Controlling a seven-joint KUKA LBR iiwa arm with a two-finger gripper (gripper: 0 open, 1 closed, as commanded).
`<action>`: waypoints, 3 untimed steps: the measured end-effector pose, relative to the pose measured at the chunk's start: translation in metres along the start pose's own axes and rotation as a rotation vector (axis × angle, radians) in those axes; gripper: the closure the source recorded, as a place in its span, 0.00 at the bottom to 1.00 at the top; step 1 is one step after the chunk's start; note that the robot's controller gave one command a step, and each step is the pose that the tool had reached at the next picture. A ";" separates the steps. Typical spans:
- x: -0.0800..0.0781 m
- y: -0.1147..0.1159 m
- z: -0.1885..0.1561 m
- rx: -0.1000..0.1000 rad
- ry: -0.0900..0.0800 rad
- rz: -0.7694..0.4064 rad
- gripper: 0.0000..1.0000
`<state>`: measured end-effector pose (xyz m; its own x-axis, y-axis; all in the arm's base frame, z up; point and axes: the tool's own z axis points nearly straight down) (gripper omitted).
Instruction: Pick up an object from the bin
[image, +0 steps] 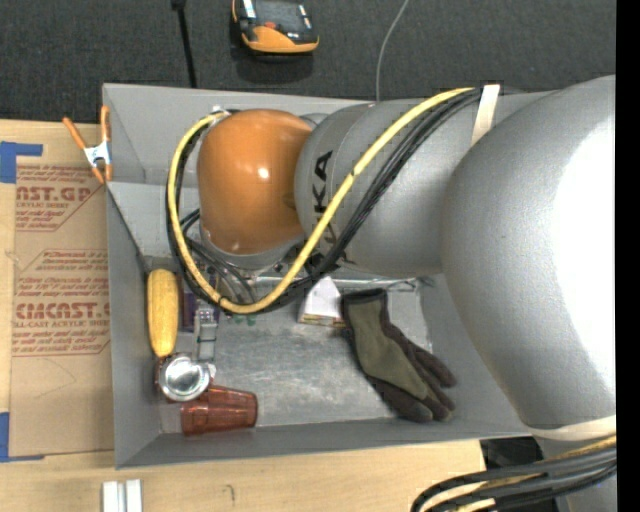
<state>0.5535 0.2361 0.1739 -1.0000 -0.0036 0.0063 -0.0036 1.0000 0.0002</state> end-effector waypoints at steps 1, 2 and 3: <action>-0.002 -0.001 -0.005 -0.002 -0.007 0.003 0.00; -0.002 -0.001 -0.005 -0.002 -0.009 0.001 0.00; -0.009 -0.002 0.019 0.000 -0.006 -0.060 0.00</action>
Offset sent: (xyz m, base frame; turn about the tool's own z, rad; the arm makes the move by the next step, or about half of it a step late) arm -0.0495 -0.0231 -0.0760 -0.1151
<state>0.5628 0.2339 0.1549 -0.9980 -0.0631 0.0007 -0.0631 0.9980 0.0009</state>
